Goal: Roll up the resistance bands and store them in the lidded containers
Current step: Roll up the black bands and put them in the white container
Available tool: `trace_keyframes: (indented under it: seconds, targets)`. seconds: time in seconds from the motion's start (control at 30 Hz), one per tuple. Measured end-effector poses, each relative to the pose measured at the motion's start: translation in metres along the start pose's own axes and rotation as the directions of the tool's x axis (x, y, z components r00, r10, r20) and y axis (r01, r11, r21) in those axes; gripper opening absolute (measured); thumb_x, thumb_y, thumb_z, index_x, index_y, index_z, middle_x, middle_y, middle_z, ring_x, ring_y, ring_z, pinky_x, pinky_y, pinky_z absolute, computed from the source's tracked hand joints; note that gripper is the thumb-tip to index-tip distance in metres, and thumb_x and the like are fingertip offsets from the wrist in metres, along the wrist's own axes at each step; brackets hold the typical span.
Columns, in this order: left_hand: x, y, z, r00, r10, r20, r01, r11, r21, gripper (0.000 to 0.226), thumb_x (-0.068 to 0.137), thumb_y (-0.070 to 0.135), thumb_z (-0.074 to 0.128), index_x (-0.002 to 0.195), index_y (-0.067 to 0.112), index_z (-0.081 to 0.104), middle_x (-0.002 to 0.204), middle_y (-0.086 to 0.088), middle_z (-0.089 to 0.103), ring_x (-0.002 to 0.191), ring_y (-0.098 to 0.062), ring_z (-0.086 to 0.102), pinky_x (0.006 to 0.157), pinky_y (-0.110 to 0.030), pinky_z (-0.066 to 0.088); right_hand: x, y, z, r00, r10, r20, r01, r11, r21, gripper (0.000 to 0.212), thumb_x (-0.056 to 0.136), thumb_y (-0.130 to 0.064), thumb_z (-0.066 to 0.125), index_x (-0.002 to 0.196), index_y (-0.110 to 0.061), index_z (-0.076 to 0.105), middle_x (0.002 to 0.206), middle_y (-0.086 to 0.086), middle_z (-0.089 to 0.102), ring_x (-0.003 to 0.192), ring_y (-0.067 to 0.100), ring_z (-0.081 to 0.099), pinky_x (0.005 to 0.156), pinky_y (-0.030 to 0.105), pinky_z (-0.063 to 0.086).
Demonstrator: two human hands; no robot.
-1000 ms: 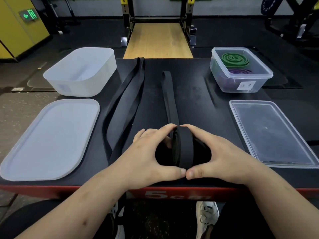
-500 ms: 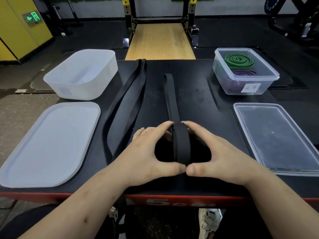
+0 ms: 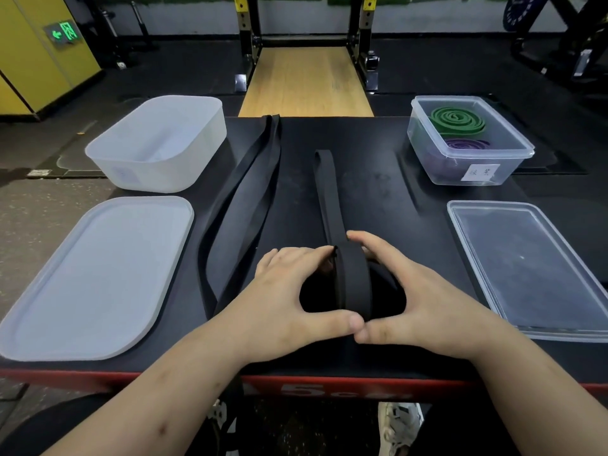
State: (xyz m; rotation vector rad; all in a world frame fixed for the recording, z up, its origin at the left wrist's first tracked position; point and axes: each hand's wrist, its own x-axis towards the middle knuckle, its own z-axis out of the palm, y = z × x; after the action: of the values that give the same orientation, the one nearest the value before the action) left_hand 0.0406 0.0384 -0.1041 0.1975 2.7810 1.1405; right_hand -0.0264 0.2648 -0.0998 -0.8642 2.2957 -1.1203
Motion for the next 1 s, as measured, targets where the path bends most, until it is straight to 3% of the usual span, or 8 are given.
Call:
trace_keyframes:
  seconds: [0.1, 0.23, 0.33, 0.47, 0.6, 0.73, 0.87, 1.0]
  targets:
    - [0.001, 0.000, 0.000, 1.000, 0.004, 0.006, -0.004, 1.000, 0.008, 0.095, 0.069, 0.086, 0.056, 0.153, 0.054, 0.023, 0.145, 0.032, 0.038, 0.144, 0.010, 0.015, 0.125, -0.047, 0.016, 0.001, -0.003, -0.002, 1.000, -0.007, 0.004, 0.007, 1.000, 0.002, 0.097, 0.074, -0.044, 0.091, 0.147, -0.066, 0.030, 0.146, -0.031, 0.052, 0.140, -0.009, 0.041, 0.120, 0.037, 0.036]
    - [-0.001, 0.003, -0.005, 0.997, -0.064, 0.047, 0.065, 0.998, -0.007, 0.114, 0.066, 0.068, 0.081, 0.146, 0.070, 0.001, 0.141, 0.037, 0.031, 0.150, -0.004, 0.009, 0.126, -0.047, 0.014, 0.006, -0.003, 0.000, 0.998, -0.009, -0.063, 0.010, 1.000, 0.024, 0.078, 0.081, -0.046, 0.085, 0.145, -0.056, 0.042, 0.140, -0.019, 0.061, 0.132, 0.002, 0.056, 0.111, 0.040, 0.044]
    - [-0.002, 0.008, -0.003, 0.999, -0.053, -0.003, 0.053, 0.999, 0.001, 0.109, 0.067, 0.060, 0.085, 0.141, 0.074, 0.007, 0.133, 0.036, 0.037, 0.144, 0.000, 0.015, 0.126, -0.046, 0.013, 0.006, -0.002, 0.002, 0.997, -0.001, -0.075, 0.003, 0.999, 0.033, 0.079, 0.075, -0.058, 0.079, 0.146, -0.053, 0.044, 0.141, -0.013, 0.061, 0.132, 0.008, 0.056, 0.111, 0.046, 0.045]
    - [-0.014, 0.013, 0.001, 1.000, -0.017, -0.024, 0.016, 1.000, -0.015, 0.096, 0.064, 0.056, 0.087, 0.126, 0.076, 0.016, 0.124, 0.033, 0.044, 0.128, 0.024, 0.015, 0.125, -0.043, 0.016, -0.004, -0.004, 0.006, 0.999, -0.022, -0.039, 0.023, 0.999, 0.027, 0.073, 0.076, -0.058, 0.075, 0.143, -0.049, 0.049, 0.133, -0.016, 0.066, 0.133, 0.009, 0.056, 0.120, 0.052, 0.033]
    - [-0.030, 0.018, 0.007, 0.998, -0.041, -0.039, 0.040, 0.998, -0.039, 0.098, 0.060, 0.057, 0.088, 0.133, 0.065, 0.023, 0.121, 0.031, 0.046, 0.132, 0.013, 0.021, 0.122, -0.044, 0.023, -0.017, -0.014, 0.009, 1.000, -0.025, 0.015, 0.024, 1.000, 0.014, 0.074, 0.078, -0.055, 0.075, 0.146, -0.045, 0.047, 0.133, -0.016, 0.066, 0.133, 0.010, 0.056, 0.119, 0.051, 0.036]
    - [-0.038, 0.019, 0.010, 0.999, -0.032, -0.023, 0.031, 0.999, -0.009, 0.100, 0.064, 0.057, 0.085, 0.139, 0.059, 0.020, 0.125, 0.031, 0.045, 0.124, 0.033, 0.008, 0.127, -0.036, 0.004, -0.026, -0.020, 0.012, 0.999, 0.005, 0.043, -0.003, 0.998, -0.058, 0.078, 0.075, -0.060, 0.075, 0.144, -0.063, 0.037, 0.135, -0.024, 0.062, 0.132, 0.001, 0.053, 0.111, 0.041, 0.044]
    - [-0.041, 0.021, 0.012, 1.000, 0.001, -0.028, -0.001, 1.000, -0.010, 0.095, 0.066, 0.055, 0.084, 0.137, 0.059, 0.021, 0.128, 0.029, 0.051, 0.135, 0.018, 0.024, 0.126, -0.034, -0.003, -0.033, -0.021, 0.013, 0.999, 0.029, 0.034, -0.028, 0.999, -0.046, 0.085, 0.076, -0.055, 0.082, 0.147, -0.062, 0.035, 0.136, -0.034, 0.058, 0.130, -0.009, 0.051, 0.113, 0.035, 0.043]
    - [-0.043, 0.024, 0.013, 1.000, -0.007, -0.019, 0.007, 1.000, -0.012, 0.095, 0.066, 0.055, 0.084, 0.137, 0.059, 0.022, 0.130, 0.024, 0.053, 0.136, 0.012, 0.030, 0.127, -0.037, -0.003, -0.039, -0.020, 0.014, 0.999, 0.013, 0.033, -0.014, 0.999, 0.031, 0.083, 0.079, -0.046, 0.084, 0.147, -0.059, 0.038, 0.140, -0.028, 0.059, 0.133, -0.004, 0.052, 0.115, 0.040, 0.041]
